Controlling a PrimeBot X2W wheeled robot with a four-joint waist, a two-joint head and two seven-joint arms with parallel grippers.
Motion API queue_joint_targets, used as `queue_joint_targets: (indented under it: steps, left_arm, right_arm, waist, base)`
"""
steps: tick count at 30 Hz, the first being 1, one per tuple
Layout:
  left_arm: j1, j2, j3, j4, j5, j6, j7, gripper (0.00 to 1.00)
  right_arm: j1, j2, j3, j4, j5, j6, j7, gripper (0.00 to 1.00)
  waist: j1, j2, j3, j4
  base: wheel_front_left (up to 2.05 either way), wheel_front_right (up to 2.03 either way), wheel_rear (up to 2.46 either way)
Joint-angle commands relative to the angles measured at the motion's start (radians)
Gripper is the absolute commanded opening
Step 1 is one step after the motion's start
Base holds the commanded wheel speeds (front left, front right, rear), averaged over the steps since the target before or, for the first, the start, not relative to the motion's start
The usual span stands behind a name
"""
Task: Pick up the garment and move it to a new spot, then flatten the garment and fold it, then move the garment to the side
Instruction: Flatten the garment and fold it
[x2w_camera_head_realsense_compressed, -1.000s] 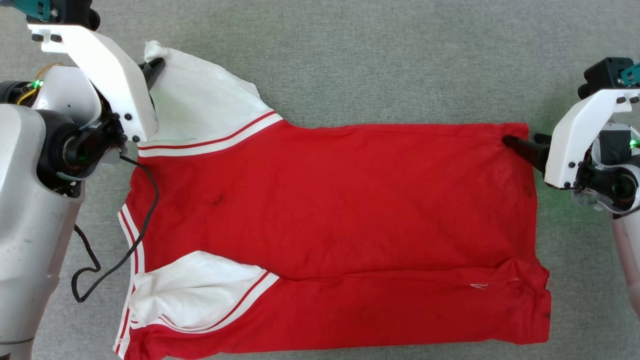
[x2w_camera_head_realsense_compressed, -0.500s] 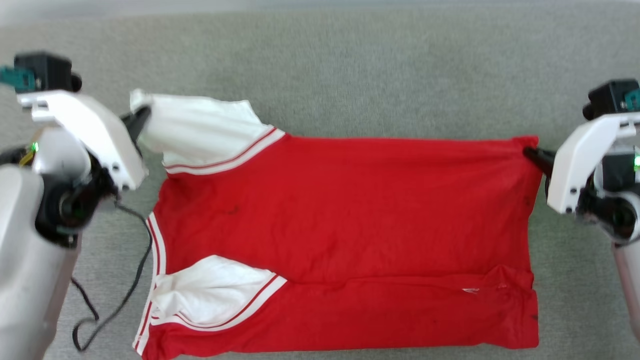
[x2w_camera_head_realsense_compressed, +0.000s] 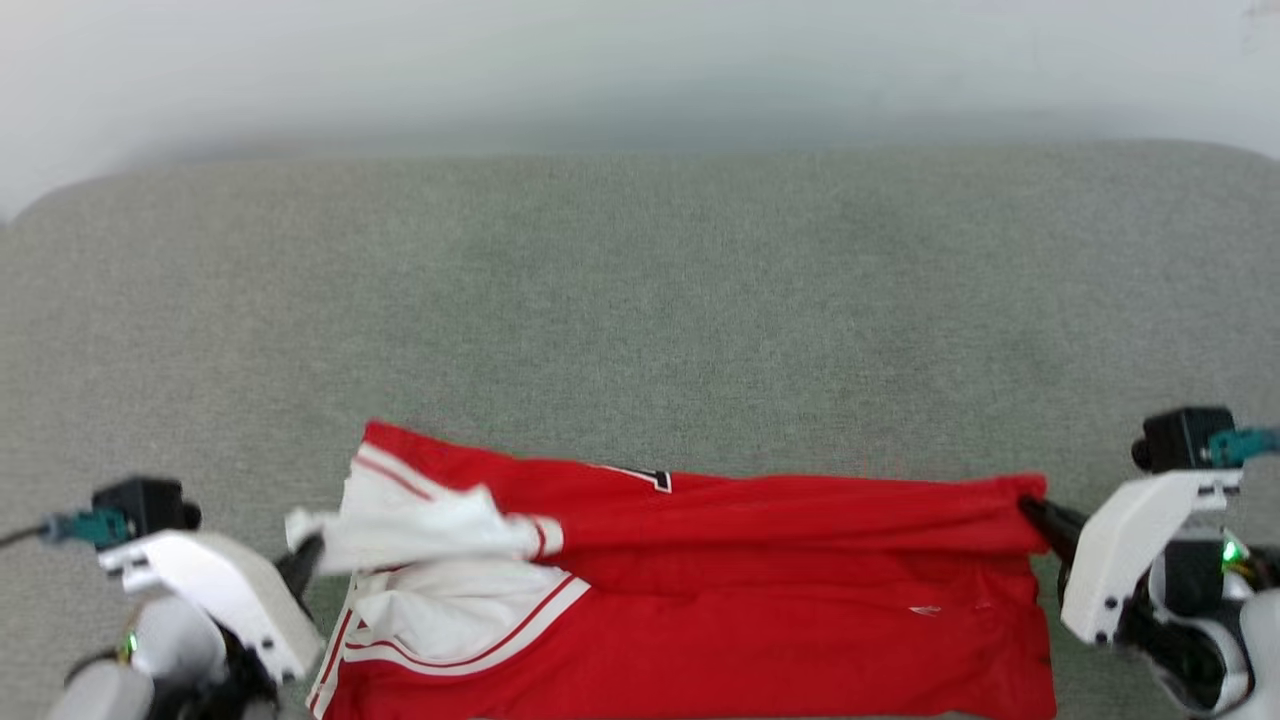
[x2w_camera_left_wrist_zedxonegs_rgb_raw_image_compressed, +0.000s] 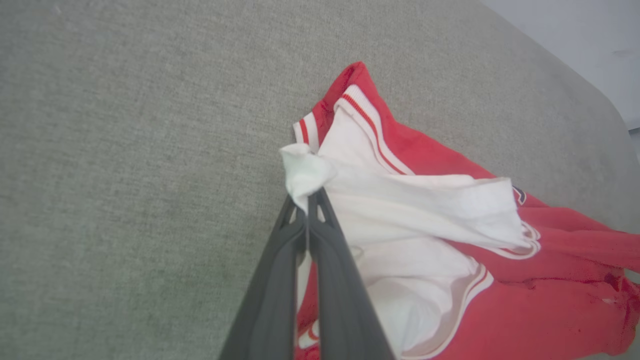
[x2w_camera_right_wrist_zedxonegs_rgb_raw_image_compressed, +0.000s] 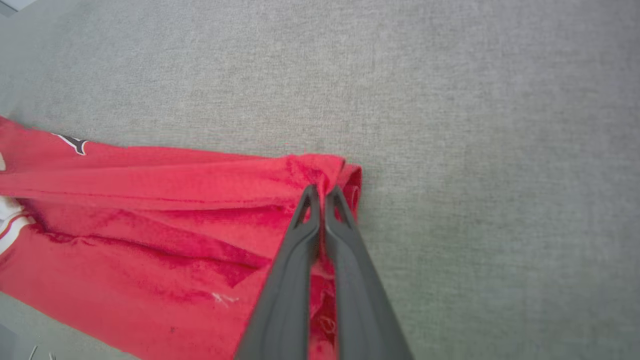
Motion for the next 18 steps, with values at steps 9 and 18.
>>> queue_joint_targets:
  steps: [9,18]
  left_arm:
    - [0.164,-0.088,-0.033,0.050,-0.017,0.021,-0.062,1.00]
    - [0.153,-0.124,-0.048,0.031,0.095,0.012,-0.259,1.00]
  right_arm:
    - [0.168,0.039,-0.021,0.042,0.021,-0.001,-0.095,1.00]
    - [0.266,0.031,-0.023,-0.052,0.026,-0.001,-0.194,1.00]
  waist:
    - [0.0001,0.0000,-0.040,-0.001]
    - [0.0001,0.0000,-0.090,-0.014]
  base:
    - [0.00,0.00,0.00]
    - [0.00,0.00,0.00]
